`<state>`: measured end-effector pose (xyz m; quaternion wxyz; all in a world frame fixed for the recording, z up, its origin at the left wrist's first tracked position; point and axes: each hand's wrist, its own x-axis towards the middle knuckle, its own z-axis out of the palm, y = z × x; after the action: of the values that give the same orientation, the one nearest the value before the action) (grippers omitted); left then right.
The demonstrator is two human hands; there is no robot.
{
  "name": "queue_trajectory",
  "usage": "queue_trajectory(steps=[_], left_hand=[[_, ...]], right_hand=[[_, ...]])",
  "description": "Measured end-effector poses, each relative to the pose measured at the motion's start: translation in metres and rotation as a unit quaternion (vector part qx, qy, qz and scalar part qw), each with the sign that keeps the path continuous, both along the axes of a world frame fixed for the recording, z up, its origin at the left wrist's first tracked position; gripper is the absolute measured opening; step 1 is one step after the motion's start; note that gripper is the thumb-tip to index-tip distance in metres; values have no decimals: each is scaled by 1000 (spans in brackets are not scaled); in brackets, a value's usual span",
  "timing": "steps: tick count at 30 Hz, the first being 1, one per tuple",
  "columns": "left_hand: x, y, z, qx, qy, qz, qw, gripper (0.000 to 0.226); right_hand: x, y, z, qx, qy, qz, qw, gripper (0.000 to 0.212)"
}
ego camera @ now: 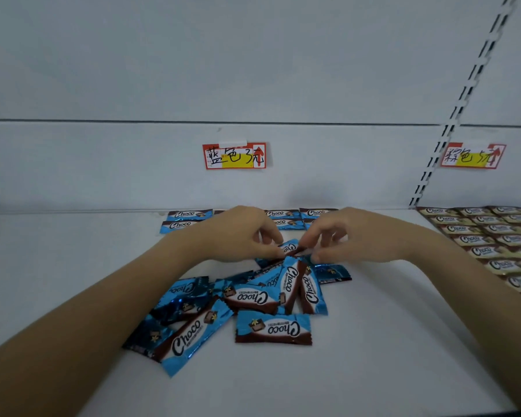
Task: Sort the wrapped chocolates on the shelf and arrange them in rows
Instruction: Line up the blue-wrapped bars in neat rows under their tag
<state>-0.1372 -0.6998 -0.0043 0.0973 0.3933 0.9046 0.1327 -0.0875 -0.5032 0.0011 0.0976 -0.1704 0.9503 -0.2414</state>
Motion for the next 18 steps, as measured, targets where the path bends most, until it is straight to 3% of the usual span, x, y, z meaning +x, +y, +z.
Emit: queue_trajectory(steps=[4,9,12,18], left_hand=[[6,-2,1,12,-55,8,998,24],[12,-7,4,113,-174,46,977,24],[10,-15,14,181,-169,86,965,32],[4,-32,38,332,-183,152,913,15]], right_hand=[[8,-3,5,11,-42,18,999,26],[11,1,7,-39,-116,16,992,32],[12,5,9,-118,-134,-6,984,23],[12,3,10,-204,-101,-61,972,24]])
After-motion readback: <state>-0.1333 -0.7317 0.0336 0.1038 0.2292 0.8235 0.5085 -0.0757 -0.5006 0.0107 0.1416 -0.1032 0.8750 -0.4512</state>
